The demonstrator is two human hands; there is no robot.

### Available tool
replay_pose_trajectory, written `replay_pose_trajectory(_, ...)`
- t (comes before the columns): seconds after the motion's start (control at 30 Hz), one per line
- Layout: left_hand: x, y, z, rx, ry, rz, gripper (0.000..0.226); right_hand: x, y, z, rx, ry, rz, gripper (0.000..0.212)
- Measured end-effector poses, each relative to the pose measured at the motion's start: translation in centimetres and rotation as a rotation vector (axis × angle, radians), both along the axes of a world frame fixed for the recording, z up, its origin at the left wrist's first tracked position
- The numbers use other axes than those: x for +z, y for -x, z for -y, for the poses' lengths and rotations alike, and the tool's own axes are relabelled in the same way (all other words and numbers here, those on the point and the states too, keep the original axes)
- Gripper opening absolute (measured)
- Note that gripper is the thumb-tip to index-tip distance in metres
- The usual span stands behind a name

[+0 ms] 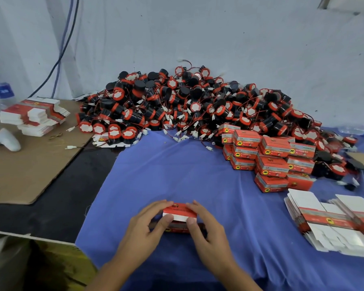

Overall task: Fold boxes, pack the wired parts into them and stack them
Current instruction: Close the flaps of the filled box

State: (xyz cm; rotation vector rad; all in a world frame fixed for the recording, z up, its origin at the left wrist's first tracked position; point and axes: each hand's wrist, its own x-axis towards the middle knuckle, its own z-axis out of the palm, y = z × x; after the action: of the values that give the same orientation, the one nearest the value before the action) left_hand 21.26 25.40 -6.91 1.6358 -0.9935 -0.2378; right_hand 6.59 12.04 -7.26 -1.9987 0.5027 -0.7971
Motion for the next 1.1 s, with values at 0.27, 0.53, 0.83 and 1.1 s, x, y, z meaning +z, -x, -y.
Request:
replay_pose_trajectory(0.27,-0.6,0.4,0.1,-0.003,0.032,0.121,0.029,-0.1,-0.1,-0.1,-0.069,0.042,0.064,0.043)
replay_pose_trajectory(0.53,-1.6,0.3,-0.4,0.096,0.025,0.354,0.013,-0.2,0.1,-0.2,-0.031,0.092,0.043,0.042)
replay_pose_trajectory(0.83,-1.2,0.9,-1.2,0.095,-0.133,0.766,0.029,-0.3,0.7,-0.5,-0.111,0.675,-0.031,0.051)
replay_pose_trajectory(1.1,-0.5,2.1,-0.9,0.132,-0.036,0.62,0.04,0.0,1.5,-2.2,-0.148,0.593,-0.385,0.105)
